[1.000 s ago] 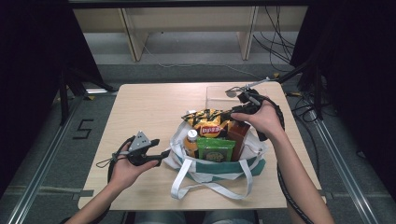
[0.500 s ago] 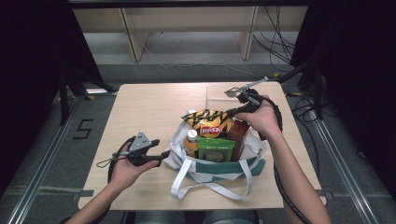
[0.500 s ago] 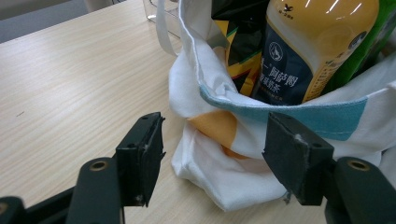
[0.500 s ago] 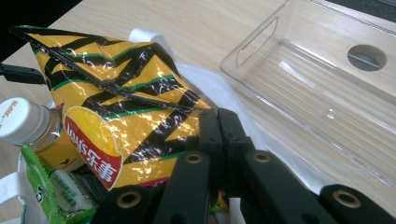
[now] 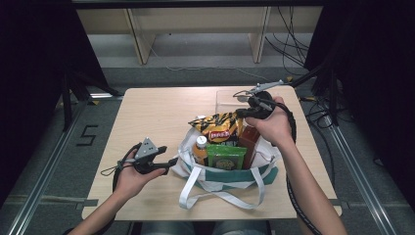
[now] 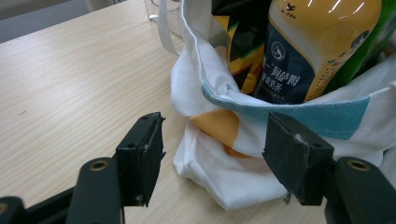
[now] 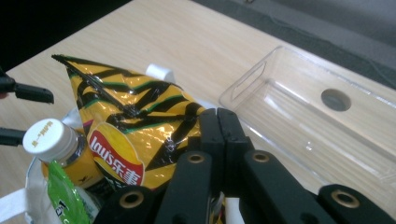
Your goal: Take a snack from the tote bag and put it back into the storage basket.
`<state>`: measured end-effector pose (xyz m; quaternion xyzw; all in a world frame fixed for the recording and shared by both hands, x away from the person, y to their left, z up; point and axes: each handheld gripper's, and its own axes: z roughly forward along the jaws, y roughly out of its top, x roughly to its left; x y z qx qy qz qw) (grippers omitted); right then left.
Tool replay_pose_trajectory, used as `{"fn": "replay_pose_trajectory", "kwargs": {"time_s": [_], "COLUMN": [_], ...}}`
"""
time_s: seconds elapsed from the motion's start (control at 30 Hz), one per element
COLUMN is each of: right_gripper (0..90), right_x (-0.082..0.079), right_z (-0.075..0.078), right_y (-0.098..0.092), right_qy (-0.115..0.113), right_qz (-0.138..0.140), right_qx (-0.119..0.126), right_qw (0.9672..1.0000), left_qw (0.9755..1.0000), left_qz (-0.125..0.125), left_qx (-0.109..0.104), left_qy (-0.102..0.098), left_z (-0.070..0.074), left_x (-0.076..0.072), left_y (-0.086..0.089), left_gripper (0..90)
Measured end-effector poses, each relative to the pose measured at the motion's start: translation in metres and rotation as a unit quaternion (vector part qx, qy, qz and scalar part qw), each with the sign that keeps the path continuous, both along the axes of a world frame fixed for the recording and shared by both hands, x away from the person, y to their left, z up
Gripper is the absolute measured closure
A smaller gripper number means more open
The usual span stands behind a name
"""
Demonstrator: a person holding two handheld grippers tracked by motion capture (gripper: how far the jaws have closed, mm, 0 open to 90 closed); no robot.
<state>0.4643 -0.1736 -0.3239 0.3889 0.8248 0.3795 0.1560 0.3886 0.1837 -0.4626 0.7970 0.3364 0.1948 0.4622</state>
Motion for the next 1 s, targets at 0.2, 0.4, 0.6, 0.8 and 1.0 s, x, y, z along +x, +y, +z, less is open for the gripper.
{"fn": "replay_pose_trajectory", "kwargs": {"time_s": [0.2,0.4,0.6,0.8,1.0], "right_gripper": [90.0,90.0,90.0,74.9,51.9], "right_x": [-0.005,-0.003,0.002,0.003,0.014], "right_z": [0.009,0.008,-0.007,-0.006,-0.016], "right_y": [-0.003,-0.004,-0.009,-0.009,-0.009], "right_qy": [-0.022,-0.039,-0.027,-0.009,0.047], "right_qz": [-0.014,-0.012,-0.003,0.001,0.018], "right_qx": [0.021,0.018,0.017,0.019,0.017], "right_qw": [0.9994,0.999,0.9995,0.9998,0.9986], "left_qw": [1.0,1.0,1.0,1.0,1.0], "left_qz": [0.001,-0.001,-0.001,-0.001,-0.003], "left_qx": [-0.003,0.0,0.0,-0.002,-0.001], "left_qy": [0.001,-0.001,-0.001,0.001,0.001], "left_z": [0.0,0.0,0.0,-0.001,-0.001], "left_x": [0.0,0.0,0.001,0.0,0.001], "left_y": [0.0,-0.001,0.0,-0.001,-0.001], "left_gripper": [37.0,37.0,37.0,37.0,37.0]}}
